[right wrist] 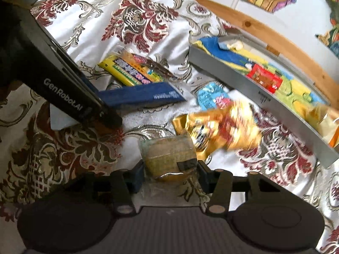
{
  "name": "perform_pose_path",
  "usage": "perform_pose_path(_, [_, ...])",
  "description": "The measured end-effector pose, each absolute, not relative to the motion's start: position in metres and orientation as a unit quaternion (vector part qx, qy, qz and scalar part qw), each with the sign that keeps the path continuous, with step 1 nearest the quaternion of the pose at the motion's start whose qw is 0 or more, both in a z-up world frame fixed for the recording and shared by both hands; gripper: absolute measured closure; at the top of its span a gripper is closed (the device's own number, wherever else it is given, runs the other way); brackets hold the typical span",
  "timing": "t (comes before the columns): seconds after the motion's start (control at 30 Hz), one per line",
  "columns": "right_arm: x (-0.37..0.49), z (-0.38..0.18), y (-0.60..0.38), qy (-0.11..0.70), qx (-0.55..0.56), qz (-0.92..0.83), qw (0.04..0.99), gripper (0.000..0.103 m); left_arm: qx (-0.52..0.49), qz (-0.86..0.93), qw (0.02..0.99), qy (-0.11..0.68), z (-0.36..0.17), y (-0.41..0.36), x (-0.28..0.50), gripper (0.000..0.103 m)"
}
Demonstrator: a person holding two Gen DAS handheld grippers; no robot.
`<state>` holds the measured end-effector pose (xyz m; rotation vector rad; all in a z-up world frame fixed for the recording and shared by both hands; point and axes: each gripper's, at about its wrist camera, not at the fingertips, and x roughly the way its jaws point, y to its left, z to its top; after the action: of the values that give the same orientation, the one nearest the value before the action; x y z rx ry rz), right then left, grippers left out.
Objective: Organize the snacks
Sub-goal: 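Grasp the dark blue packet with the left tool while the right grasps the round cake, then lift and carry the blue packet and round cake over the grey tray with both tools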
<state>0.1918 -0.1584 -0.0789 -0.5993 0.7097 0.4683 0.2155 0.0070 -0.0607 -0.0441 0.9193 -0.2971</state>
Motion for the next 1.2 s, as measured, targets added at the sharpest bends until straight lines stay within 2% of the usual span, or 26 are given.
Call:
perform_pose_path(0.27, [0.186,-0.057,-0.162,0.300,-0.277,0.207,0.889,0.048,-0.042,-0.154,0.890,0.426,-0.049,0.007,0.203,0.067])
perform_pose_path(0.67, [0.204,-0.026,-0.182,0.249,-0.197,0.162,0.934,0.048,-0.087,-0.143,0.929,0.330,-0.020,0.014,0.198,0.067])
perform_pose_path(1.2, [0.273,-0.005,-0.208,0.185,-0.145,0.085,0.968,0.048,-0.182,-0.081,0.958,0.208,0.023,-0.001,0.321,0.067])
